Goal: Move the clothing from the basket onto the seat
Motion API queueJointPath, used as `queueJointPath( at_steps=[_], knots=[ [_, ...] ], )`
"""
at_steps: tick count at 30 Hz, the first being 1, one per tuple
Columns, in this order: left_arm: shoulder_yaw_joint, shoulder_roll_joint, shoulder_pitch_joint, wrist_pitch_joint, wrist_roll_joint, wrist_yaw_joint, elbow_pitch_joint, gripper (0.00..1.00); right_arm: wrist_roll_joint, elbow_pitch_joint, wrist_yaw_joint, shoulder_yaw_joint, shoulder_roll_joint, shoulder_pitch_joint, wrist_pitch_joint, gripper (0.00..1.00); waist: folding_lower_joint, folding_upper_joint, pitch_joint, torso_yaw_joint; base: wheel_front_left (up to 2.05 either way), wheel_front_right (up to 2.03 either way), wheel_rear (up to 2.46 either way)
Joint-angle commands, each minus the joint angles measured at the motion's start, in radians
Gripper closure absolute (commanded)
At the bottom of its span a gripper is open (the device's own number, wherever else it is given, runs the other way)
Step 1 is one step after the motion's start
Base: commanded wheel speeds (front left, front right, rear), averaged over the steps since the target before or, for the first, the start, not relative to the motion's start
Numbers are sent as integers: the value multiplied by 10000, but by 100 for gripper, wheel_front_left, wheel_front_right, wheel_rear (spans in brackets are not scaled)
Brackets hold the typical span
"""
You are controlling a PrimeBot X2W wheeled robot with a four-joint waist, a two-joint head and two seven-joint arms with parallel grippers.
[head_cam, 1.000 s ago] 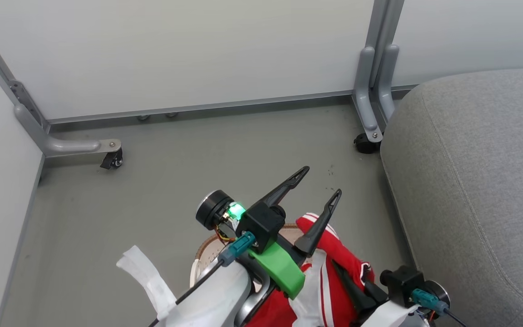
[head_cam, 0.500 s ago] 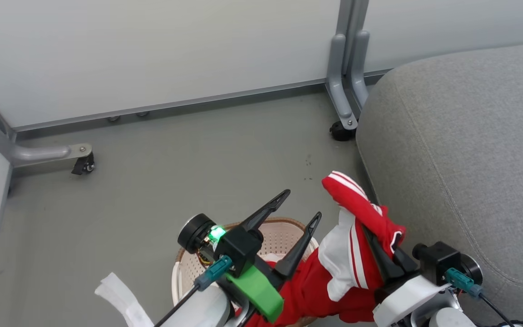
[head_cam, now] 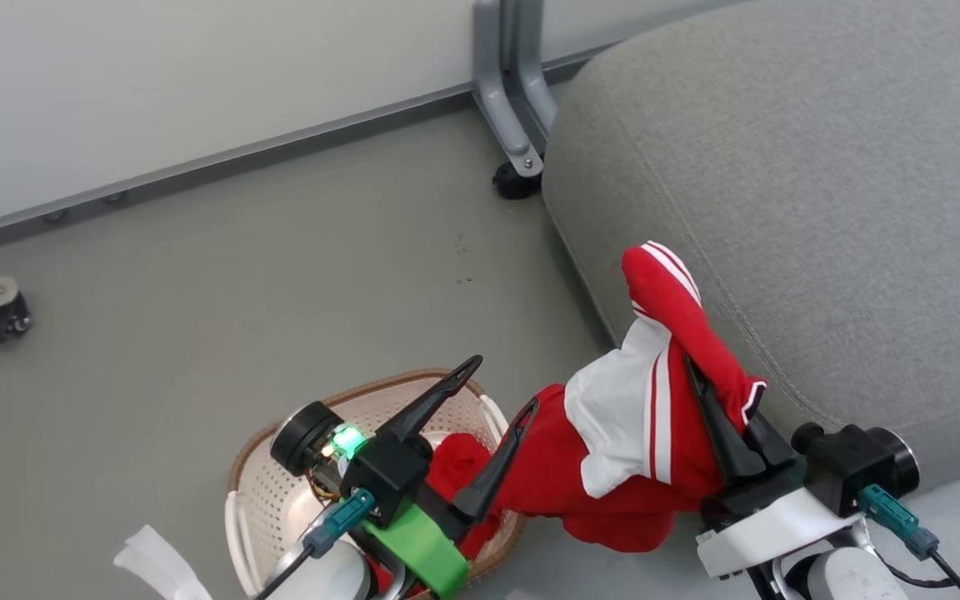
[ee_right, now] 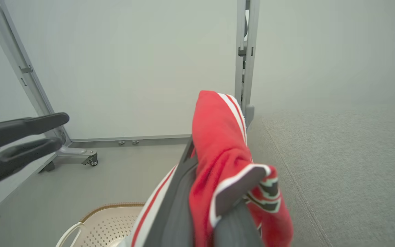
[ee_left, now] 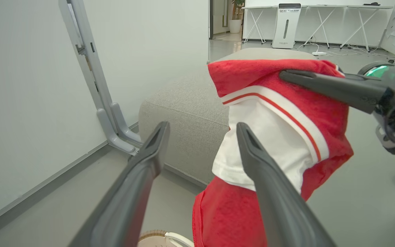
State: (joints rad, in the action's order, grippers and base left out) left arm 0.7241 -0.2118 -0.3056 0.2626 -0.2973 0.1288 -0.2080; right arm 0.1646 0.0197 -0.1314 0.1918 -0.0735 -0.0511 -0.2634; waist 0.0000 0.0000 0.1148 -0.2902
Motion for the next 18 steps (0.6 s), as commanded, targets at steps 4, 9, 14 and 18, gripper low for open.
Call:
queueJointPath(
  at_steps=[4, 9, 14, 18],
  knots=[
    [128, -312, -179, 34, 3, 27, 96, 0, -61, -337, 14, -97, 119, 243, -20, 100, 0, 0, 1075, -1497, 0, 0, 0],
    [165, -517, -414, 34, 162, 28, 252, 0, -19, -594, 14, -298, 187, 394, -20, 100, 0, 0, 1359, -2023, 0, 0, 0],
    [271, -674, -631, 34, 311, 29, 342, 0, -7, -854, 14, -379, 230, 372, -20, 100, 0, 0, 1738, -2353, 0, 0, 0],
    [361, -902, -829, 34, 364, 30, 512, 0, 317, -1176, 14, -595, 235, -260, -21, 100, 0, 0, 2289, -2506, 0, 0, 0]
  ],
)
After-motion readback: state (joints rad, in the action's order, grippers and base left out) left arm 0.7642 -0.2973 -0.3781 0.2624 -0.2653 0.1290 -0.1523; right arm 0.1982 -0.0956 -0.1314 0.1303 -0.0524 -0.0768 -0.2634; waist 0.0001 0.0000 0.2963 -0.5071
